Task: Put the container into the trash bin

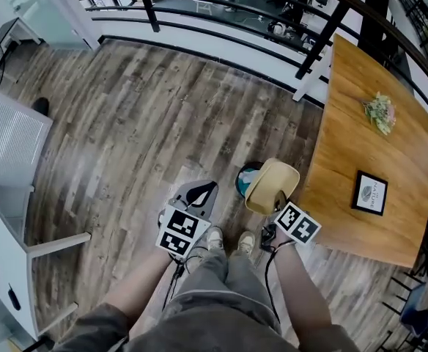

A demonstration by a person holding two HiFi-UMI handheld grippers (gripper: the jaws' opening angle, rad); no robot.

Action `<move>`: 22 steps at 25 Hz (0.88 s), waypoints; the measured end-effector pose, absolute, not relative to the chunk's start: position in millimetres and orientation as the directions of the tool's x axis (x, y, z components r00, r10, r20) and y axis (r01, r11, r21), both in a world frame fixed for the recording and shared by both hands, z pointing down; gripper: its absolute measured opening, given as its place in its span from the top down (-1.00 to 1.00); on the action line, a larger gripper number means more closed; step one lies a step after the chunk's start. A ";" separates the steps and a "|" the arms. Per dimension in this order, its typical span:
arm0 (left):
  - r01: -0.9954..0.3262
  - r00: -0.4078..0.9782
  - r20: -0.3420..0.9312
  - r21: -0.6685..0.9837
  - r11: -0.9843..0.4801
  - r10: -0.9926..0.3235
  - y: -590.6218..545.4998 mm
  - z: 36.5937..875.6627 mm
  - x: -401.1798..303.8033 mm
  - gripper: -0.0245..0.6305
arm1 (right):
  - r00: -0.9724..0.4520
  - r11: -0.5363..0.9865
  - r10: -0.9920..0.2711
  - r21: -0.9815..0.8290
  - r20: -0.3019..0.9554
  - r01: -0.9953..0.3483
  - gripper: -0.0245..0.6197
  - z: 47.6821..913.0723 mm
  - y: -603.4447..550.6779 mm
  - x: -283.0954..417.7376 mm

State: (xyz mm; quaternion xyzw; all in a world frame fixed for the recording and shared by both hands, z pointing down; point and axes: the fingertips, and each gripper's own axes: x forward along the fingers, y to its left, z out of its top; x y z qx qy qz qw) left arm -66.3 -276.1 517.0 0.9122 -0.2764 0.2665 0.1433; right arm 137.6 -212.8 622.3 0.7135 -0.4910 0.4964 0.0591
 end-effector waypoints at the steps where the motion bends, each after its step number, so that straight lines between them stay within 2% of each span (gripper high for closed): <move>1: -0.578 0.700 0.579 0.117 -0.807 -0.418 -277.2 527.2 -63.1 0.88 | 0.028 -0.523 -0.625 -0.391 0.780 -0.757 0.82 634.6 -213.8 139.2; 9: -0.595 0.668 0.652 0.179 -0.784 -0.359 -289.3 607.6 -48.1 0.88 | 0.019 -0.516 -0.503 -0.282 0.864 -0.809 0.82 735.1 -221.9 137.2; 22: -0.596 0.619 0.744 0.234 -0.768 -0.253 -297.6 742.7 -42.2 0.88 | -0.003 -0.693 -0.329 -0.244 0.944 -0.678 0.82 876.5 -211.6 142.6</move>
